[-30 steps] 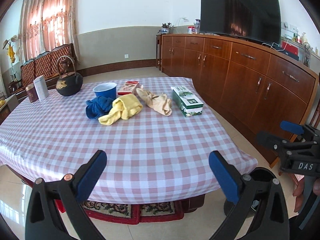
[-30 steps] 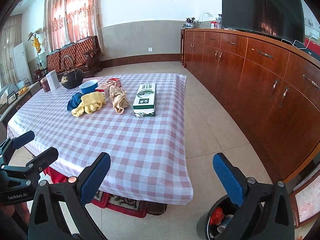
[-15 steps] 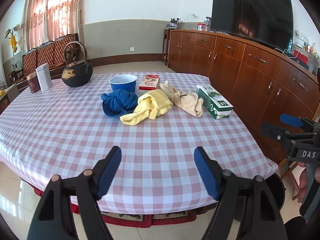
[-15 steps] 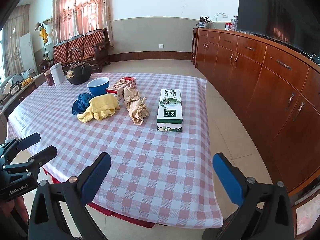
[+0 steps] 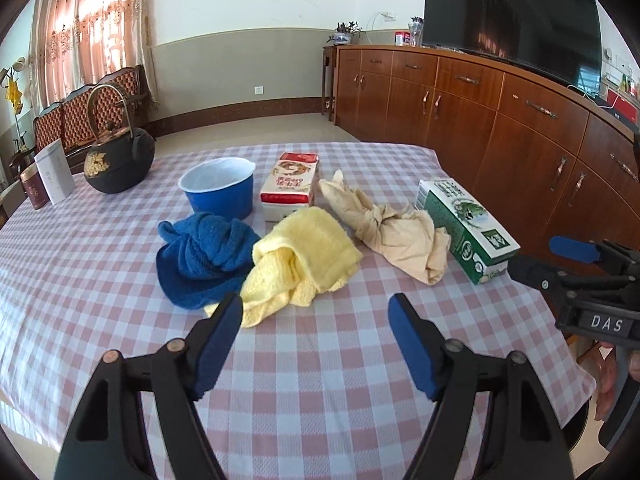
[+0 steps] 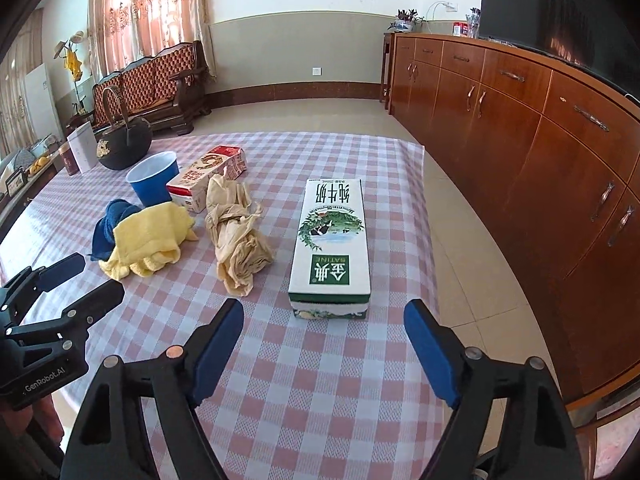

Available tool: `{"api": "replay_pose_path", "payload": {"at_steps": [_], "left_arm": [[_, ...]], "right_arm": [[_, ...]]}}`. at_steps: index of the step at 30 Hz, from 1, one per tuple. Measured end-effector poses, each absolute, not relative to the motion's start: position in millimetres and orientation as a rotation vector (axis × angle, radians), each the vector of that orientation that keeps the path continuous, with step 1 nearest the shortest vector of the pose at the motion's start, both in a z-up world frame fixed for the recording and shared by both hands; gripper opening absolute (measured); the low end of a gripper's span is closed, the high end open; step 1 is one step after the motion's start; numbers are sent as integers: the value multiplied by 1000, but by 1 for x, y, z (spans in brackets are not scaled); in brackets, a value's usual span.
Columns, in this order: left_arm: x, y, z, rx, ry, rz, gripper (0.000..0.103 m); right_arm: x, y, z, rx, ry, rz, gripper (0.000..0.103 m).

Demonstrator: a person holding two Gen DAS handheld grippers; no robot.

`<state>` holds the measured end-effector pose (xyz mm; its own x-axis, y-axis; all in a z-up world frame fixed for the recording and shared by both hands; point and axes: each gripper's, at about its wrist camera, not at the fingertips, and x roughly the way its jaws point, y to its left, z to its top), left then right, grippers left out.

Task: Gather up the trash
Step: 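Move both open grippers back toward the table items, then grasp the yellow cloth with the left gripper while the right grasps the green milk carton, then carry the yellow cloth and milk carton in both grippers over the black bin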

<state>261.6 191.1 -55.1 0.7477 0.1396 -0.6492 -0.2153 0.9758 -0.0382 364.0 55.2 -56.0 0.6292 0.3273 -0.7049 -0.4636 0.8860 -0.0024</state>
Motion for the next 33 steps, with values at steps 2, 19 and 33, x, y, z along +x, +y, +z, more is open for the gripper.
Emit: {"api": "replay_pose_path", "payload": {"at_steps": [2, 19, 33], "left_arm": [[275, 195, -59, -125, 722, 192, 76], [329, 204, -76, -99, 814, 219, 49], [289, 198, -50, -128, 725, 194, 43]], "right_arm": [[378, 59, -60, -179, 780, 459, 79], [429, 72, -86, -136, 856, 494, 55], [406, 44, -70, -94, 821, 485, 55]]}}
